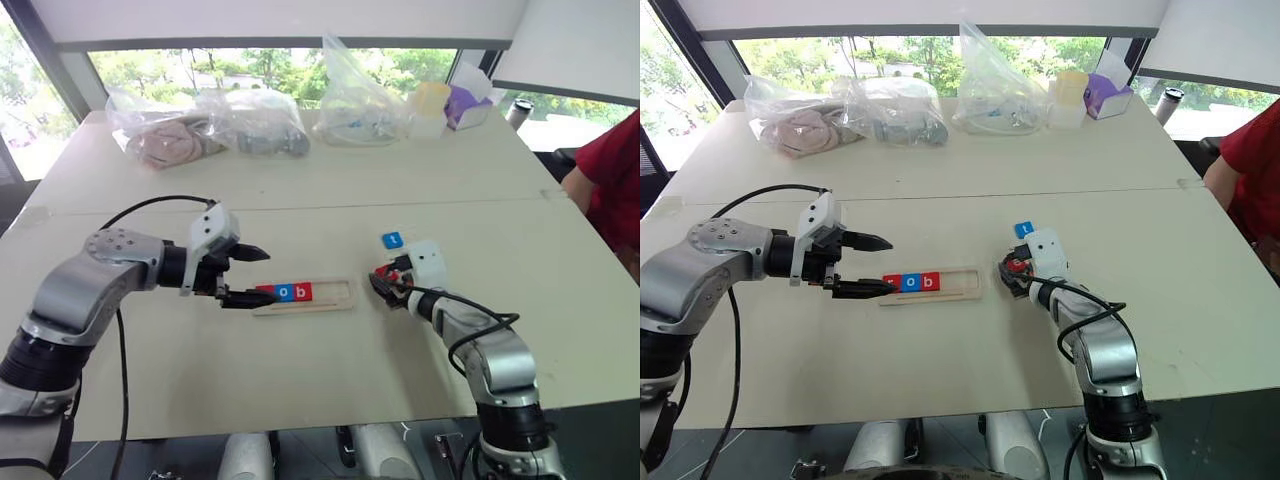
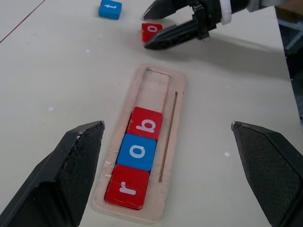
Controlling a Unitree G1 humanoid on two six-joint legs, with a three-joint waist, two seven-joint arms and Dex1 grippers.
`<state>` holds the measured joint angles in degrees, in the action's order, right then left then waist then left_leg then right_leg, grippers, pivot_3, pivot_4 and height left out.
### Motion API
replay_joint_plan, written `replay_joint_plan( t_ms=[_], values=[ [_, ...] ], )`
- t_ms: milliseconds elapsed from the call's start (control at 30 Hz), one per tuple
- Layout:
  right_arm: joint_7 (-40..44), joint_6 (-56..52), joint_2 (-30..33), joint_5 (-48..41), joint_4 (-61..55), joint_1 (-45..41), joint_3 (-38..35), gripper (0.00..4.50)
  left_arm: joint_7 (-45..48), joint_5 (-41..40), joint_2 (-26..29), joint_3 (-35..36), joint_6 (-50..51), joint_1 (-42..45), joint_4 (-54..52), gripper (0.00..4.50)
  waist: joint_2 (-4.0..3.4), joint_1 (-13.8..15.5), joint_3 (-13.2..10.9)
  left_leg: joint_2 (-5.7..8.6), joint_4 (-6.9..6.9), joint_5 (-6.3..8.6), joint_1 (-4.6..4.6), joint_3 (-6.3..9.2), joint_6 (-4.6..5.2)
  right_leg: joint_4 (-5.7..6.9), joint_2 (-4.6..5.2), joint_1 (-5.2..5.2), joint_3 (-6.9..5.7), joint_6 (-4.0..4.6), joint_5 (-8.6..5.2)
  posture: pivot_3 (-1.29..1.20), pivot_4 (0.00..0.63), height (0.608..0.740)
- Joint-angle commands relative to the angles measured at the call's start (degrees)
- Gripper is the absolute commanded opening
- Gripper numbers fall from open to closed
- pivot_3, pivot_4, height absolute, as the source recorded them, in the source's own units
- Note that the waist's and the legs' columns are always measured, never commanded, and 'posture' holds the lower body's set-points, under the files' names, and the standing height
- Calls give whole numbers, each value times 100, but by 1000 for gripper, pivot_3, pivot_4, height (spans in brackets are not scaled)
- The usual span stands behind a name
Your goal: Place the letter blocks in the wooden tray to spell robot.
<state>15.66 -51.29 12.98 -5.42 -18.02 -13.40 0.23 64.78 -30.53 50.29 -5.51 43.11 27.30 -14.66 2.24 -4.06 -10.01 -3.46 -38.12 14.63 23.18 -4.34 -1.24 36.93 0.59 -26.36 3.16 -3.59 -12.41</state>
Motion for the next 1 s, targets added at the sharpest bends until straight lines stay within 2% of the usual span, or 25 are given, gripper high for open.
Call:
replay_joint_plan(
  t_ms=[33,67,100,267,367,533,667,833,1000],
  values=[
    [-21,144,38,-6,187,-14,22,2141,28,18,27,90,-103,13,-51,4500,0,3,0,0,0,0,-1,0,0,0,0,0,0,0,0,0,150,740],
    [-25,136,48,-14,153,-6,22,1576,29,19,34,104,-102,-4,-57,4500,0,3,0,0,0,0,-2,1,0,1,0,1,0,1,0,0,150,740],
    [-30,95,50,-28,80,20,24,1197,30,25,43,116,-111,-28,-53,4500,0,2,0,0,0,0,-2,2,0,2,0,1,0,1,0,0,150,740],
    [-398,-297,-34,102,-558,185,-76,1236,17,28,29,106,-125,-101,-93,4500,0,13,0,-1,7,0,4,2,0,1,0,-5,0,0,-1,0,150,740],
    [-1120,-1347,-573,205,-1459,114,-542,1236,47,50,11,39,-149,-101,-104,4500,0,23,0,-1,9,0,15,3,0,2,0,-15,-1,3,1,0,150,740],
    [-1693,-3223,-1580,331,-2856,159,-723,1236,174,155,-59,-114,-269,25,98,4500,-1,22,0,-3,9,0,17,5,0,4,2,-20,-2,3,1,0,150,740],
    [-1901,-3809,-1856,387,-3216,319,-497,1236,361,296,-141,-301,-416,231,344,4500,-1,11,0,-2,9,0,17,1,0,0,7,-19,-2,4,1,0,150,740],
    [-2003,-3728,-2075,369,-2804,592,-344,1236,564,471,-216,-459,-597,438,639,4500,-1,3,0,-1,11,0,18,1,0,-9,7,-19,-2,5,1,0,150,740],
    [-1853,-3855,-2135,195,-2606,510,-473,3700,630,579,-297,-495,-645,562,762,4500,0,3,1,-3,13,0,18,4,0,-23,5,-12,-5,3,0,0,150,740]
  ],
)
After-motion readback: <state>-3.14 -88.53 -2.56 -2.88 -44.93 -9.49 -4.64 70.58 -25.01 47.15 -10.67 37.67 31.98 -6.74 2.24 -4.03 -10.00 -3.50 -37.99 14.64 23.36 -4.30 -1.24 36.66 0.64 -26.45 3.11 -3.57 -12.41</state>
